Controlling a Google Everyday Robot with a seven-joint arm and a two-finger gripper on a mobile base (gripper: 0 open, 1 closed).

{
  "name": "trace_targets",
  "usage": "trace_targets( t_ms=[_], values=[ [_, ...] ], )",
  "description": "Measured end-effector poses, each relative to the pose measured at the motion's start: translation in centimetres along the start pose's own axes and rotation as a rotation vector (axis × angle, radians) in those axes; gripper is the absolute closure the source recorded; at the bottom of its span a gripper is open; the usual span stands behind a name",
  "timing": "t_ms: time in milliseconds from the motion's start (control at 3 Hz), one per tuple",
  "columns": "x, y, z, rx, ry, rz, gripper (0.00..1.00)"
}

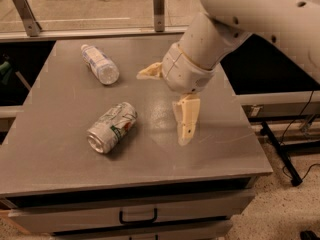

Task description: Pick 7up can

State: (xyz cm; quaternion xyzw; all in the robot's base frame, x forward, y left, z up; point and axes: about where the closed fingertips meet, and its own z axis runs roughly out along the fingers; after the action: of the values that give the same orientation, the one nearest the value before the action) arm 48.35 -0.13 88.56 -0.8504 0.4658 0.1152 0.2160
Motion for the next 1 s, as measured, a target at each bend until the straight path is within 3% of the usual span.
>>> trace_targets(
  t_ms=[333,1000],
  values=[
    [-2.8,0.7,2.9,-0.057,-0.052,-0.089,0.00],
    [-6.6,-0.7,6.7,-0.094,-0.093,-0.179,0.00]
  ],
)
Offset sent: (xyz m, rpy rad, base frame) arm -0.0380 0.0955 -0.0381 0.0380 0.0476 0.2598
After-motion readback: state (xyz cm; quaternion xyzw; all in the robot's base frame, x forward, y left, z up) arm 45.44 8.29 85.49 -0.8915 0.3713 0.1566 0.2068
